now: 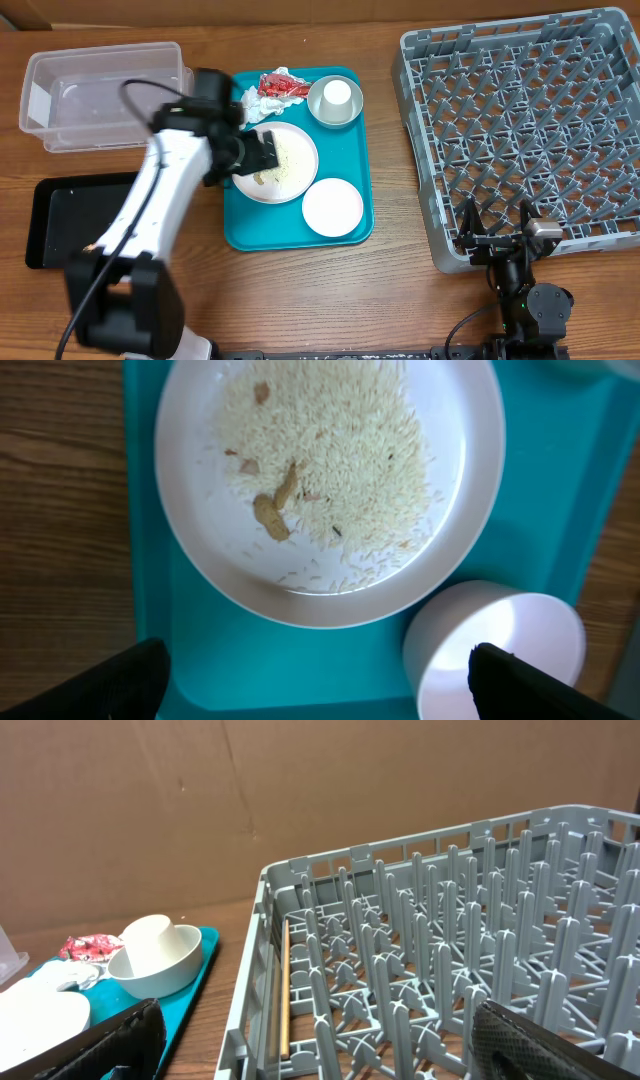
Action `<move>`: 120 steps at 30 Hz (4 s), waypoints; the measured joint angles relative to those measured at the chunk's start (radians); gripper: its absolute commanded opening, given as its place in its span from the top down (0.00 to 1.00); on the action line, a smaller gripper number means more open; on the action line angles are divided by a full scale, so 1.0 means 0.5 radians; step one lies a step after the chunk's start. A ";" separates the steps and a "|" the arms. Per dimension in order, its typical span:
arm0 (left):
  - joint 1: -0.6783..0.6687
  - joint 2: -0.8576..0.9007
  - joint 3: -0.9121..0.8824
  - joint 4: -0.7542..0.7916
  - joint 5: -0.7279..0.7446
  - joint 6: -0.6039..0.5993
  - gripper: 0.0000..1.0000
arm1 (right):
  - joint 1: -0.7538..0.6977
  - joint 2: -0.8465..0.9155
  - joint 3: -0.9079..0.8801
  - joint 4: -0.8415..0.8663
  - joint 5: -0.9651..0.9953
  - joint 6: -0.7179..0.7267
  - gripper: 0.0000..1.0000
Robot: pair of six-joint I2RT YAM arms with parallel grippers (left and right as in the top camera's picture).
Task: Sort waste into correct bins and load items into the dishwasher
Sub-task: 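Grasp the rim of the white rice plate with the left gripper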
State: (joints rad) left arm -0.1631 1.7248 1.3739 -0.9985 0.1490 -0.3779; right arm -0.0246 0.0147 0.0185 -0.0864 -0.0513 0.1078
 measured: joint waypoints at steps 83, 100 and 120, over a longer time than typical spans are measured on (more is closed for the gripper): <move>-0.356 0.214 -0.454 0.440 -0.192 2.186 0.46 | 0.000 0.000 0.000 -0.001 0.000 0.000 0.00; -0.356 0.212 -0.533 0.573 -0.209 2.234 0.96 | 0.001 0.000 0.000 0.000 0.001 0.000 0.00; -0.369 0.212 -0.388 0.494 -0.201 2.094 0.96 | 0.000 0.000 0.000 0.000 0.000 -0.001 0.00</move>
State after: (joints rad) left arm -0.3473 1.8309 1.1801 -0.7517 0.0486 0.6693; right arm -0.0246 0.0147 0.0185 -0.0864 -0.0513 0.1074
